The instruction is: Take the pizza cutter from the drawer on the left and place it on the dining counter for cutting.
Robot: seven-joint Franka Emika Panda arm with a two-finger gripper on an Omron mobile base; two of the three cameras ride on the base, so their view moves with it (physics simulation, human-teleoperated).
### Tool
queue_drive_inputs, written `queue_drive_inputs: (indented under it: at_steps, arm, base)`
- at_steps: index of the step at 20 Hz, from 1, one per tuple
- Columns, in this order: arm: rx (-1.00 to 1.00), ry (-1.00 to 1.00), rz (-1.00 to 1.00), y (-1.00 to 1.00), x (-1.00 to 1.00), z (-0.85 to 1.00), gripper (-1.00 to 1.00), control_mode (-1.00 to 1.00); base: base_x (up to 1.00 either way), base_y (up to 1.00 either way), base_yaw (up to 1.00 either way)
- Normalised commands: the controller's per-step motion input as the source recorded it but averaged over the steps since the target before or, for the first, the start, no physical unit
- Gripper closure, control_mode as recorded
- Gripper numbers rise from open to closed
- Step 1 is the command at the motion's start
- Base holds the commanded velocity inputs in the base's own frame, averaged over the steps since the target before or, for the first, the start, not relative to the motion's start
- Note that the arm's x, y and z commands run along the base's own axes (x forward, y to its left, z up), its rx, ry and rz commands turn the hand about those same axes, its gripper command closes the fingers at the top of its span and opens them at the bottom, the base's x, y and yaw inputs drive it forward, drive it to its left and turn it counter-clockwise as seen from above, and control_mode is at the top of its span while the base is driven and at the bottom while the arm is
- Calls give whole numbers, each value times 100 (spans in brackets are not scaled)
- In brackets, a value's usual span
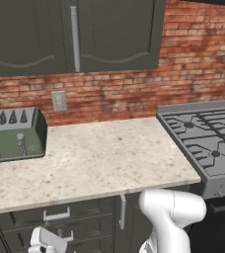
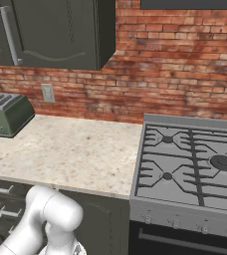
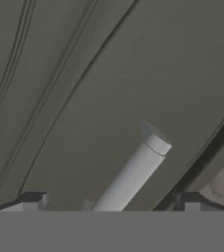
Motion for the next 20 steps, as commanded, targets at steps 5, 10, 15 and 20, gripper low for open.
queue_drive_inputs:
  at_steps: [5, 10, 15, 20]
  arm:
    - [5, 0, 4, -9, 18, 5, -100, -100]
    - [2, 0, 3, -1, 24, 0, -100, -100]
    - [2, 0, 3, 0, 15, 0, -100, -100]
    - [6, 0, 2, 0, 17, 0, -100, -100]
  base:
    - [0, 0, 0]
    - [0, 0, 0]
    - [0, 0, 0]
    - [0, 0, 0]
